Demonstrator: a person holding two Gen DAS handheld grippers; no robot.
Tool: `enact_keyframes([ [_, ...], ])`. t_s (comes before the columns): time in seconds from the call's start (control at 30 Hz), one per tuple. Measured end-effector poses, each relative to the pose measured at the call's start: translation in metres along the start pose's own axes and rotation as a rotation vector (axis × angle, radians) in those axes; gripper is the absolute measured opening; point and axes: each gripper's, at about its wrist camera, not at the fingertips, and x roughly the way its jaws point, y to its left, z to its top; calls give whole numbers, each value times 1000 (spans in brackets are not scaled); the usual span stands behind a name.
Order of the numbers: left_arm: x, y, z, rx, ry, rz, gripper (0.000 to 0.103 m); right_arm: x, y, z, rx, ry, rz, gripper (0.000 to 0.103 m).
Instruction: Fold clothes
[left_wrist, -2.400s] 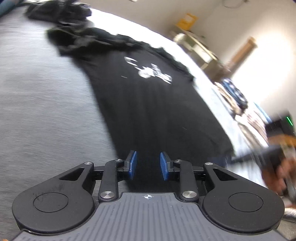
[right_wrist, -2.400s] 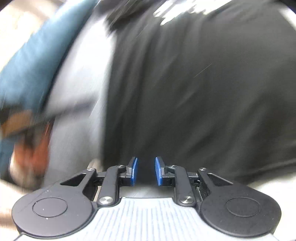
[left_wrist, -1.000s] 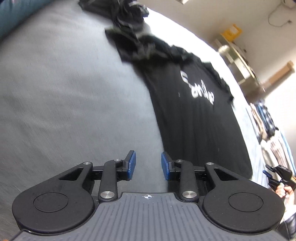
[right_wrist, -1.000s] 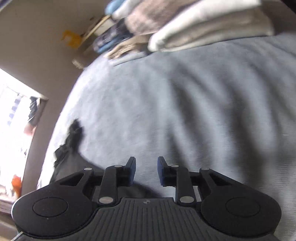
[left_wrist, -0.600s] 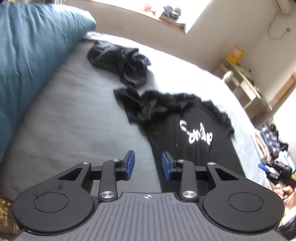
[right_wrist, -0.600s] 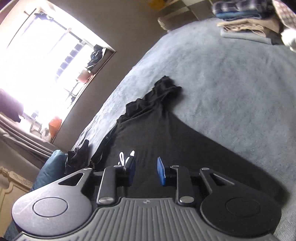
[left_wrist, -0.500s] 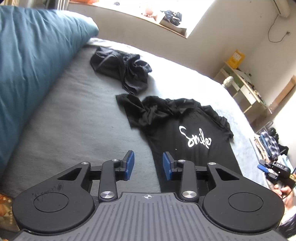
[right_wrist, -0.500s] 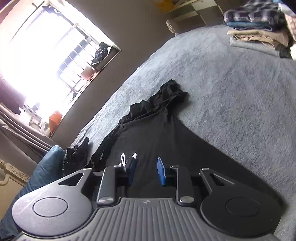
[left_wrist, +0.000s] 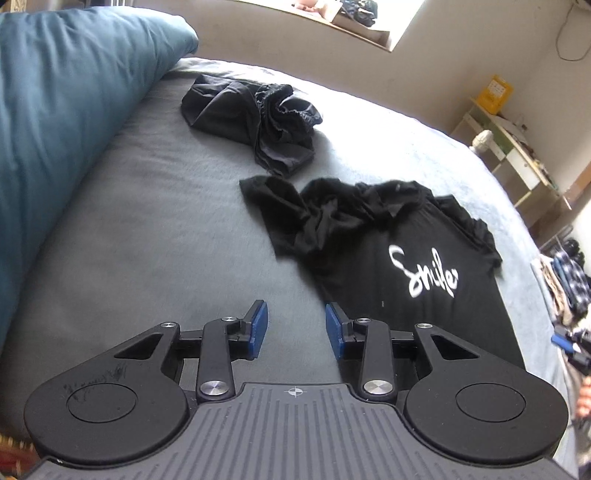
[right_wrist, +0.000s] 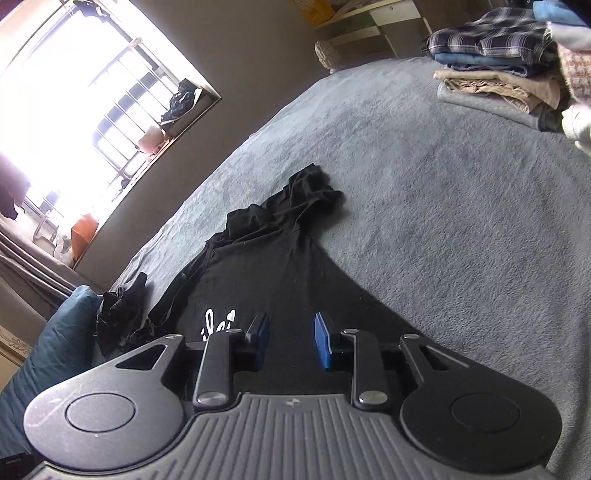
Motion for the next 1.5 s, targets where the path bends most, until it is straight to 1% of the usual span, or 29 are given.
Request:
enact_keyframes([
  [0.07, 16, -5, 10, 12, 6, 18, 34, 12, 10, 2, -11, 24, 18, 29],
  [0.17, 44, -12, 20, 44, 21, 45, 34, 33, 31, 5, -62, 51, 43, 29],
  [0.27, 71, -9, 21, 51, 29, 49, 34, 57, 57, 4, -133, 86, 66, 29],
  [0.33, 85, -1, 20, 30, 11, 39, 34, 78, 80, 1, -197, 115, 94, 29],
  [0.43, 103, 17, 21, -27, -43, 27, 34, 114, 130, -7, -329, 143, 156, 29],
  [0.53, 120, 36, 25, -100, -93, 19, 34, 151, 194, -20, -502, 146, 242, 29],
  [0.67, 139, 53, 31, -120, -173, 31, 34, 212, 285, -46, -726, 157, 331, 29],
  [0.77, 151, 62, 36, -100, -229, 14, 34, 263, 339, -67, -821, 193, 356, 29],
  [0.8, 156, 64, 37, -86, -252, 18, 34, 282, 356, -74, -850, 210, 355, 28],
  [0.87, 167, 71, 41, -90, -284, 37, 34, 320, 383, -87, -897, 256, 332, 28],
  [0.93, 180, 81, 45, -116, -308, 49, 34, 358, 398, -96, -914, 313, 263, 27],
  [1.0, 190, 93, 45, -154, -327, 34, 34, 392, 405, -102, -922, 373, 202, 27],
  [1.1, 196, 103, 38, -163, -373, -13, 35, 428, 414, -110, -925, 414, 159, 27],
  [1.13, 197, 106, 35, -165, -388, -28, 38, 438, 418, -110, -921, 413, 159, 27],
  [1.2, 201, 112, 31, -171, -419, -59, 43, 456, 431, -109, -915, 400, 166, 26],
  [1.27, 202, 118, 27, -188, -437, -95, 43, 479, 449, -104, -884, 375, 155, 26],
  [1.37, 201, 125, 23, -212, -452, -135, 43, 502, 474, -82, -828, 291, 165, 25],
  [1.4, 200, 126, 22, -214, -457, -141, 43, 506, 479, -74, -796, 252, 166, 25],
  [1.43, 200, 127, 22, -218, -459, -149, 43, 505, 478, -65, -737, 217, 169, 27],
  [1.47, 200, 128, 21, -224, -462, -158, 43, 503, 474, -56, -667, 211, 179, 27],
  [1.5, 199, 130, 21, -231, -464, -168, 43, 497, 467, -50, -618, 233, 195, 28],
])
